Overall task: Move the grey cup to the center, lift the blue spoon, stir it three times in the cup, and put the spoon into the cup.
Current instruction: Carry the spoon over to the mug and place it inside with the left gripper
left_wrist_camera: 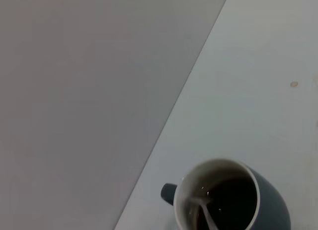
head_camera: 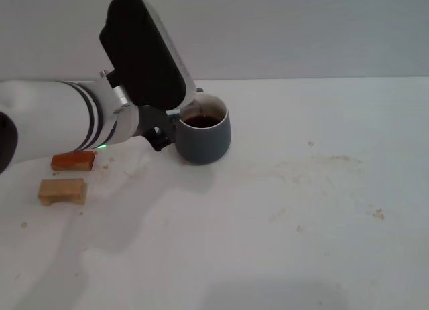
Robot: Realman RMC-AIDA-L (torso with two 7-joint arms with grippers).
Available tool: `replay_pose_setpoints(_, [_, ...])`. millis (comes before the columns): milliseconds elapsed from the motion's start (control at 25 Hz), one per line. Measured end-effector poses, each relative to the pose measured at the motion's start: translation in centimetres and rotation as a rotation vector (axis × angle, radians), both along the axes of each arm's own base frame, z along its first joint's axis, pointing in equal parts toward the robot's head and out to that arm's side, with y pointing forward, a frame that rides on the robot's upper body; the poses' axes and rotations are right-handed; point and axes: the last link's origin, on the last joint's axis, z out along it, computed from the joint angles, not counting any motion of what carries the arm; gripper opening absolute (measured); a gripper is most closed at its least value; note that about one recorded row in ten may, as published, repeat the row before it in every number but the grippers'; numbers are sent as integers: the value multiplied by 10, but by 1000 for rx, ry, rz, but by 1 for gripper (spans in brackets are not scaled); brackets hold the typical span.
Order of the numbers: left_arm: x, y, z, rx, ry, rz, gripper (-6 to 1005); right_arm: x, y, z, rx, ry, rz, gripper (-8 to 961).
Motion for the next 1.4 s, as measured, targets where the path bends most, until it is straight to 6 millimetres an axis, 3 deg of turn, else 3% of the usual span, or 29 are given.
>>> replay_pose_setpoints(680, [5,10,-16,-35,29,-18,186,1,-2,1,0,-3,-7,-1])
replay_pose_setpoints(1040, [7,2,-25,-76,52,-32,187,1,-1,0,1,0,-4,-1])
replay_pose_setpoints(1400, [-3,-8,-19,-84,64,11,187,-1,0,-1,-3,1,3,-1])
